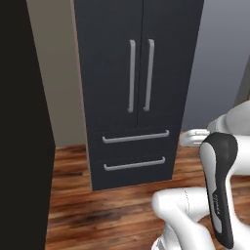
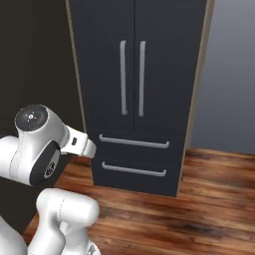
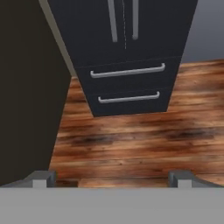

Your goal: Move the hot dog bun to the plate on the dining table and place the condiment next to that plate. Then navigate to the fridge and take the sausage and place it on the plate as well.

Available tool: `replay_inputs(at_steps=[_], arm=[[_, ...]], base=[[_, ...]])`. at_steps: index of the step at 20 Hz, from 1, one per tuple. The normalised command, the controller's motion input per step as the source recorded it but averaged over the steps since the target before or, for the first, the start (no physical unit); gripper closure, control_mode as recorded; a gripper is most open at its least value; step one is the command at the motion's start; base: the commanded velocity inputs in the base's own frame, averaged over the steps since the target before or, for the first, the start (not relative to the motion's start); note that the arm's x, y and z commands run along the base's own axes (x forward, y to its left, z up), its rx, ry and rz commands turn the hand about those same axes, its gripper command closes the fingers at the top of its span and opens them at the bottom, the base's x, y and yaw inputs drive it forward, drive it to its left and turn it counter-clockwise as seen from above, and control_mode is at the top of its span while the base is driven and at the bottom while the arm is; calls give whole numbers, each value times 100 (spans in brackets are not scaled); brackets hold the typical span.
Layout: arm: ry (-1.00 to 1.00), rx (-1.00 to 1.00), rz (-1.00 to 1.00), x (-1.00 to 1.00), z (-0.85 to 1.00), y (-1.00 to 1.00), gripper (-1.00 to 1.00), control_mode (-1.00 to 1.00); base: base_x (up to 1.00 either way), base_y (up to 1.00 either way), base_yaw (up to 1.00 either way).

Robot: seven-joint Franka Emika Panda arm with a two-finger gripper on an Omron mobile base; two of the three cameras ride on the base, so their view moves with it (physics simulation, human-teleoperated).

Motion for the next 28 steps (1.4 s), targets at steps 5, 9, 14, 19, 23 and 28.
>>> replay_inputs(at_steps=[5,9,14,19,23,28], arm=[[0,0,0,0,0,0,-100,100],[0,0,0,0,0,0,-100,100],[0,0,0,0,0,0,-100,100],[0,0,0,0,0,0,-100,100],[0,0,0,0,0,0,-100,100],[0,0,0,0,0,0,-100,100]], base=[[68,-16,0],[47,-42,0],[38,-32,0],[49,-27,0],[52,-28,0],[45,-23,0]])
